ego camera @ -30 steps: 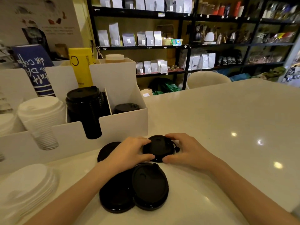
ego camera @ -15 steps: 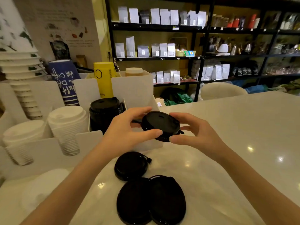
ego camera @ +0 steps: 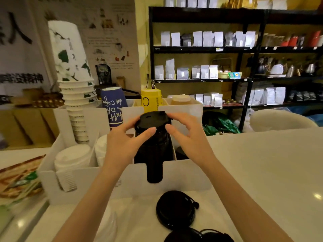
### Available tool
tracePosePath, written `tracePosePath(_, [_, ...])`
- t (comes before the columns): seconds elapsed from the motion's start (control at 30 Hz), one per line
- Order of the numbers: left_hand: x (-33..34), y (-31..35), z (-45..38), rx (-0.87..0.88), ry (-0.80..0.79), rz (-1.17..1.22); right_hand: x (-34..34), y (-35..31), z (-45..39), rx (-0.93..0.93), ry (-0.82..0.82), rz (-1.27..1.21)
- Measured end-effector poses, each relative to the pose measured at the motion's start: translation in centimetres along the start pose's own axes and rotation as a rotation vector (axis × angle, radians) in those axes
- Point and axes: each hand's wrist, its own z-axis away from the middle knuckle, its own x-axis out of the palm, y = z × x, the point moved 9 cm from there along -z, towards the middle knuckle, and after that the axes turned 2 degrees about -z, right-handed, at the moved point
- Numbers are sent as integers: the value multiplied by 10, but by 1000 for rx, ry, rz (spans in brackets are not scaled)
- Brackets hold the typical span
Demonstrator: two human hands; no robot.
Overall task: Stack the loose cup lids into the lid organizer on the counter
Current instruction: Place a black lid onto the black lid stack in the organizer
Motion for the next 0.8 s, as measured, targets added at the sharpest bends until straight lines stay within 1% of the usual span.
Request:
tracePosePath(0.17, [2, -15, -5, 2, 58, -147, 25, 36, -8, 120, -103, -44])
tracePosePath(0.23, [5, -21, -7, 4, 62, -234, 28, 44, -8, 161, -112, -78])
tracePosePath(0.33, [12, -25, -6, 15, 39, -304, 29, 51, -6, 209, -109, -101])
tracePosePath(0.53, [11, -22, -5, 17, 42, -431, 30, 48, -5, 205, -112, -110])
tracePosePath(0.8, [12, -8, -3, 48, -26, -611, 37, 47, -2, 206, -161, -84])
